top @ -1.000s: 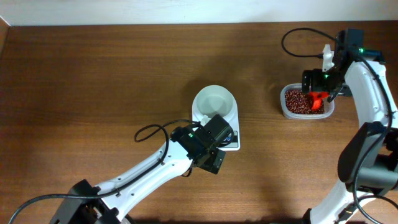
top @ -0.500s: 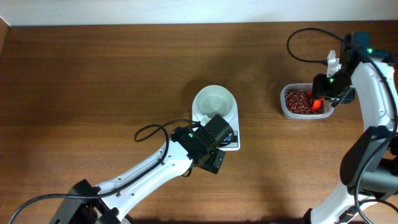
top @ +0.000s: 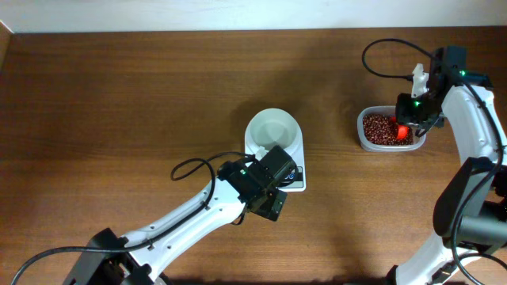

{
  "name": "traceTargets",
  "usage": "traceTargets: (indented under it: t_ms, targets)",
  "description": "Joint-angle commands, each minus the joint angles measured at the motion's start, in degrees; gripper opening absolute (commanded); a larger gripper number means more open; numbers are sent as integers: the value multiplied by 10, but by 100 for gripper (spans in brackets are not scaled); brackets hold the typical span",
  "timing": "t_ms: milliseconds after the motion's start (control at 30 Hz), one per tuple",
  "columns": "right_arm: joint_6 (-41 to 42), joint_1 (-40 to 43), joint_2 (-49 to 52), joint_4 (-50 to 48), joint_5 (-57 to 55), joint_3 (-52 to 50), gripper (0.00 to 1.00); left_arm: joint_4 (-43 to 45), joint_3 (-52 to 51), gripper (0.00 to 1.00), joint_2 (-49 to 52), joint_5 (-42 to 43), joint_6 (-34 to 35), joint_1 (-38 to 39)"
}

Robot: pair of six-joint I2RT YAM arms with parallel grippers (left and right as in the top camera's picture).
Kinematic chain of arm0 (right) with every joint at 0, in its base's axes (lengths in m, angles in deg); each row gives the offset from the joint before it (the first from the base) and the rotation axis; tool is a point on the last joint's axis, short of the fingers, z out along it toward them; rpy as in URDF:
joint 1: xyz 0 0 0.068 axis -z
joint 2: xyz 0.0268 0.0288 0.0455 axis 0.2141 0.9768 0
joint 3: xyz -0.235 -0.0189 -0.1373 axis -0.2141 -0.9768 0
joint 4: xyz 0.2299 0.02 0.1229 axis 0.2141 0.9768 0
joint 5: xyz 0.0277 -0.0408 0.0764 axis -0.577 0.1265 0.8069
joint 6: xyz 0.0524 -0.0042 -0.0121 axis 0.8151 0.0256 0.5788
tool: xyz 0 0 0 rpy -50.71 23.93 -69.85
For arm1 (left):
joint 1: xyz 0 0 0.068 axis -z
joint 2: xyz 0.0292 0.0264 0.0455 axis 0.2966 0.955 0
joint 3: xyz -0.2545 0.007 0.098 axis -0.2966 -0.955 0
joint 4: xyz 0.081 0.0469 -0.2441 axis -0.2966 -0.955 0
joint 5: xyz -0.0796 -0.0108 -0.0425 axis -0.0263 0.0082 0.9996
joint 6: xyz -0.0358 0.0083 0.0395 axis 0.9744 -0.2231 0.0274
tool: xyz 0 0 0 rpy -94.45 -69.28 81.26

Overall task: Scoop item into bowl and weigh 50g on scale
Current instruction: 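Push the red scoop down into the beans with the right gripper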

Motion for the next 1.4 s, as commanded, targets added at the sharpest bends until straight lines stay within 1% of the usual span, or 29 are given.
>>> traceTargets:
  t_ms: [0,33,167,233,467,567,667,700,800,933,967,1033,1167,1200,1367]
  targets:
    - [1,3,2,0,7,-8,24,1,-4,99,3,-6,3,2]
    - [1,3,2,0,6,-8,24,1,-4,99,3,-6,3,2]
    - [0,3,0,8,-14,-5,35,1,-4,99,3,-6,3,2]
    - [-12,3,-1,21,-9,-1,38,1,-4,99,3,-6,3,2]
    - [-12,3,-9,46,-8,25,40,1,-4,99,3,-6,3,2]
    - [-12,3,-9,45,-8,28,46,1,-4,99,3,-6,3,2]
    - [-12,3,-9,45,-8,28,48,1,-4,99,3,-6,3,2]
    - [-12,3,-9,46,-8,28,46,1,-4,99,3,-6,3,2]
    - [-12,3,-9,47,-8,28,37,1,-4,99,3,-6,3,2]
    - [-12,3,-9,48,-8,28,36,1,-4,99,3,-6,3,2]
    - [-12,3,-9,47,-9,28,33,1,-4,99,3,-6,3,2]
    - [-12,3,-9,47,-11,28,20,1,-4,99,3,-6,3,2]
    - [-12,3,-9,45,-13,28,9,1,-4,99,3,-6,3,2]
    - [-12,3,-9,44,-13,28,4,1,-4,99,3,-6,3,2]
    - [-12,3,-9,37,-9,26,4,1,-4,99,3,-6,3,2]
